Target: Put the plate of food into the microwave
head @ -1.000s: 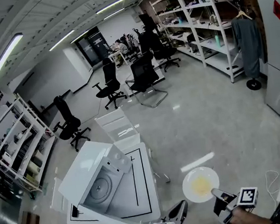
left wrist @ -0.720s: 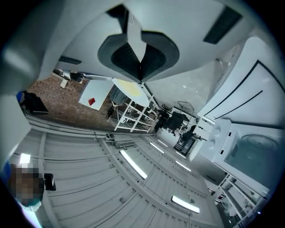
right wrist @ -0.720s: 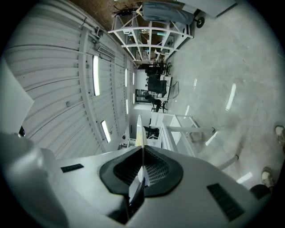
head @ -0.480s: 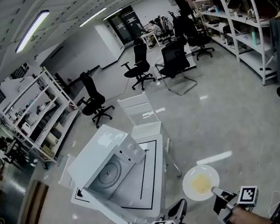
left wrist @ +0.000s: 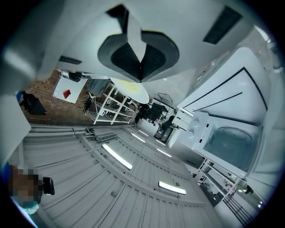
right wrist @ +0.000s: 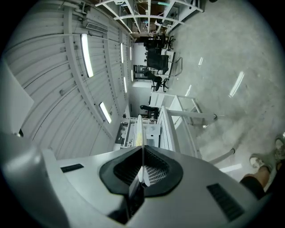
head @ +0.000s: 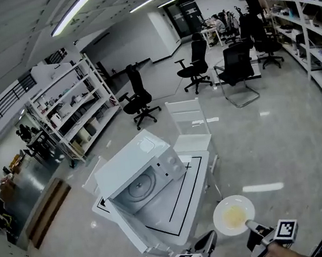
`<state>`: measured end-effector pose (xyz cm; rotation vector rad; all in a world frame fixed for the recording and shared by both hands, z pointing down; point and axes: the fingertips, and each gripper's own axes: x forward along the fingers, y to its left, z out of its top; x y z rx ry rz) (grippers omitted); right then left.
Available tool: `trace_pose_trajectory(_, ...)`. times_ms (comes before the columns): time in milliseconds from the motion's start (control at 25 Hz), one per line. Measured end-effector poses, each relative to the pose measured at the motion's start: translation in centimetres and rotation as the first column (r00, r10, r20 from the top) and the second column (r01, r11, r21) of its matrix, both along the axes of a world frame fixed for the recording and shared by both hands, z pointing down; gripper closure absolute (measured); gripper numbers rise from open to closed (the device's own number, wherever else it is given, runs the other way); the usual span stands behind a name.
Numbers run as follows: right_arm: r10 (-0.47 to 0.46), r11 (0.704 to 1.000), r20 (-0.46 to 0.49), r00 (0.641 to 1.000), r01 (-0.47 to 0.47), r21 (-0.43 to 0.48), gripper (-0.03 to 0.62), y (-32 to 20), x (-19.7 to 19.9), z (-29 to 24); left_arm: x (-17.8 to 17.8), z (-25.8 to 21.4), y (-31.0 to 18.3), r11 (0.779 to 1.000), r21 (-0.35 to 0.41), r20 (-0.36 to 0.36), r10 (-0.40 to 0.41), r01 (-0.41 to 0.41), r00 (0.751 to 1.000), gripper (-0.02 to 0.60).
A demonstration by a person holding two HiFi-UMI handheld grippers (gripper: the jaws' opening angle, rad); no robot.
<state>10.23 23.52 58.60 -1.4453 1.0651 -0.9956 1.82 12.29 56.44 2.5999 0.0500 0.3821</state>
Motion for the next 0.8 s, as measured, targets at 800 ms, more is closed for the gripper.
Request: trace_pose_trajectory(800,-0.265,0.964,-0.016,0.964,0.264,-0.022,0.582,-17.8,6.9,-0.6,4.5,0.0,-14.1,0.961,0.000,-0.018,-0.278,0.278,0.960,0.575)
